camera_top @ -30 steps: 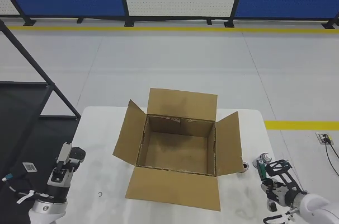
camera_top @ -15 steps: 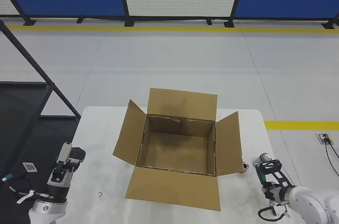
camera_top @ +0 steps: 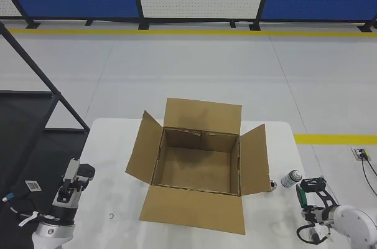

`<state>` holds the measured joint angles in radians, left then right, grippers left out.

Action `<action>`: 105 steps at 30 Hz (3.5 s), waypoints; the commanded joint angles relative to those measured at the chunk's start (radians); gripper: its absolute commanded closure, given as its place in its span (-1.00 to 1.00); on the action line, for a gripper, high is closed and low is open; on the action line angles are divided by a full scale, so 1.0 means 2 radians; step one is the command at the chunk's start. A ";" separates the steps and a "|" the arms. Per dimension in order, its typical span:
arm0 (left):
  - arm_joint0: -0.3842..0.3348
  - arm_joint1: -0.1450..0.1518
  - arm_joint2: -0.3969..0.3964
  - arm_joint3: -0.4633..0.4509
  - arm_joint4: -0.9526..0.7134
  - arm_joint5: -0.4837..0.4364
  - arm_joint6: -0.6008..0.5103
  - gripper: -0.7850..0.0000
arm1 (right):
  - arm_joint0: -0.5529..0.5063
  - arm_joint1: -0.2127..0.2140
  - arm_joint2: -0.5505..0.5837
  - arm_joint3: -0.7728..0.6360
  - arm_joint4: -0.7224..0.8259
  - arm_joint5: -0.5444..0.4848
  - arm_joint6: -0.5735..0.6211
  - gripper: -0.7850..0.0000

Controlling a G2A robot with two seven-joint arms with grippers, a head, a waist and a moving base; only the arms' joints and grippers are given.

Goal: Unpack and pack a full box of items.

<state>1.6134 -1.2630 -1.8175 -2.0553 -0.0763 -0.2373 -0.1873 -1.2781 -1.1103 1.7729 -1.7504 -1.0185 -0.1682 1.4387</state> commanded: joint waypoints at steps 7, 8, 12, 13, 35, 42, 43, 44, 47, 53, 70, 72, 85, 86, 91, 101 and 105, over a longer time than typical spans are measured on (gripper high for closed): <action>0.000 0.000 0.000 0.000 0.000 0.000 0.000 -1.00 | 0.043 0.002 -0.004 0.060 0.049 0.042 0.010 1.00; 0.000 0.000 0.000 0.000 0.000 0.000 0.000 -1.00 | 0.048 0.003 -0.003 0.069 0.055 0.049 0.009 1.00; 0.000 0.000 0.000 0.000 0.000 0.000 0.000 -1.00 | 0.068 0.005 -0.004 0.099 0.067 0.071 0.010 1.00; 0.000 0.000 0.000 0.000 0.000 0.000 0.000 -1.00 | 0.071 0.006 -0.003 0.105 0.071 0.075 0.010 1.00; 0.000 0.000 0.000 0.000 0.000 0.000 0.000 -1.00 | 0.093 0.010 -0.030 0.130 0.076 0.111 0.004 1.00; 0.000 0.000 0.000 0.000 0.000 0.000 0.000 -1.00 | 0.130 0.012 -0.048 0.174 0.068 0.157 0.007 1.00; 0.000 0.000 0.000 0.000 0.000 0.000 0.000 -1.00 | 0.136 0.012 -0.049 0.182 0.070 0.163 0.006 1.00; 0.000 0.000 0.000 0.000 0.000 0.000 0.000 -1.00 | 0.140 0.012 -0.050 0.188 0.074 0.164 0.006 1.00; 0.000 0.000 0.000 0.000 0.000 0.000 0.000 -1.00 | 0.149 0.014 -0.054 0.202 0.075 0.169 0.007 1.00; 0.000 0.000 0.000 0.000 0.000 0.000 0.000 -1.00 | 0.159 0.017 -0.060 0.219 0.078 0.173 0.006 1.00; 0.000 0.000 0.000 0.000 0.000 0.000 0.000 -1.00 | 0.165 0.024 -0.074 0.235 0.093 0.171 0.001 0.46; 0.000 0.000 0.000 0.000 0.000 0.000 0.000 -1.00 | 0.165 0.025 -0.075 0.236 0.097 0.170 0.001 0.42; 0.000 0.000 0.000 0.000 0.000 0.000 0.000 -1.00 | 0.104 0.038 -0.005 0.158 0.166 0.149 -0.016 0.35; 0.000 0.000 0.000 0.000 0.000 0.000 0.000 -1.00 | 0.092 0.039 0.007 0.144 0.181 0.146 -0.020 0.29; 0.000 0.000 0.000 0.000 0.000 0.000 0.000 -1.00 | 0.028 0.041 0.056 0.072 0.253 0.109 -0.042 0.02; 0.002 0.000 -0.010 0.001 -0.010 0.001 -0.002 -1.00 | -0.059 0.032 0.109 0.011 0.476 0.020 -0.152 -0.92; 0.007 0.002 -0.017 0.000 -0.009 -0.013 -0.027 -1.00 | -0.083 0.031 0.116 -0.008 0.537 -0.048 -0.149 -1.00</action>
<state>1.6250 -1.2600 -1.8492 -2.0554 -0.0979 -0.2529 -0.2225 -1.4364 -1.0487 2.0022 -1.7603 0.0240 -0.2314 1.1313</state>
